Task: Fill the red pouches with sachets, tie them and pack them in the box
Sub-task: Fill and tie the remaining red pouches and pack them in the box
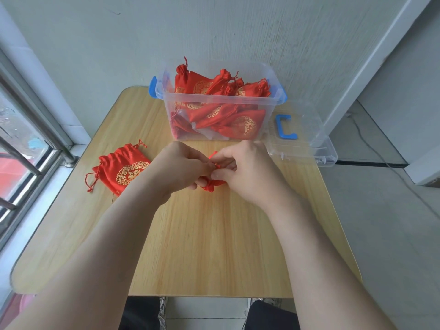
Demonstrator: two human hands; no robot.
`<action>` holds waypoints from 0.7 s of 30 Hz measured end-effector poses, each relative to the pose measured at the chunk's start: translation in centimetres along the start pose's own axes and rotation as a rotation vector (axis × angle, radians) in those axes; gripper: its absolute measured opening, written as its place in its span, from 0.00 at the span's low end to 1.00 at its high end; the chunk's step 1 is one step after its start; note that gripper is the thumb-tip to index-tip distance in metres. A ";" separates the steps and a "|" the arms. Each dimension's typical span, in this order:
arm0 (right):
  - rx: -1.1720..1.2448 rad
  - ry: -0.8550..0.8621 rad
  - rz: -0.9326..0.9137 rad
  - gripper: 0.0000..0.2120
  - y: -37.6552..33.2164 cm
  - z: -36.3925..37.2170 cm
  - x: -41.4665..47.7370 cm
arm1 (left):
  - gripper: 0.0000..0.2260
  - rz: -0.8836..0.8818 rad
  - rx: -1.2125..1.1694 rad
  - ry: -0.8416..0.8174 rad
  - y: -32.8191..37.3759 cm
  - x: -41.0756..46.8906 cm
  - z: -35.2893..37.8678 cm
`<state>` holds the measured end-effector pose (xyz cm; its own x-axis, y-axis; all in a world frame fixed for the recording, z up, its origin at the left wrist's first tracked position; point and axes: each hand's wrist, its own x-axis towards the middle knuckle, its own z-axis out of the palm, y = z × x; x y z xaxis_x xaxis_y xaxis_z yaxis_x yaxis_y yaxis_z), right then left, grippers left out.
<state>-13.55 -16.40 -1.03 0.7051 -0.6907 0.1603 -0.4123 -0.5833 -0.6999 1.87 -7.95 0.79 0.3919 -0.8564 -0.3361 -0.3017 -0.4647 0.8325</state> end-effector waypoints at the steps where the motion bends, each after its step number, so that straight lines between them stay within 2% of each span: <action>1: -0.019 0.007 -0.011 0.09 0.0 0.1 0.1 | 0.07 -0.011 -0.012 -0.020 0.0 0.0 -0.1; 6: -0.078 0.024 -0.062 0.10 -0.1 0.1 0.3 | 0.06 -0.022 -0.049 -0.077 -0.4 0.2 -0.5; 13: -0.182 0.021 -0.081 0.12 0.3 0.7 0.7 | 0.02 -0.051 -0.110 0.004 -0.1 0.4 0.0; 18: -0.296 0.068 -0.116 0.12 -0.3 0.2 0.2 | 0.13 0.052 -0.088 0.093 0.3 -0.1 0.3; 21: -0.321 0.085 -0.115 0.10 -0.5 0.2 0.1 | 0.12 0.096 -0.080 0.171 0.3 -0.2 0.6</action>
<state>-13.17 -16.12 -0.76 0.7126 -0.6378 0.2924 -0.5026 -0.7548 -0.4215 1.23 -8.07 0.84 0.5085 -0.8422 -0.1791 -0.2776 -0.3572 0.8918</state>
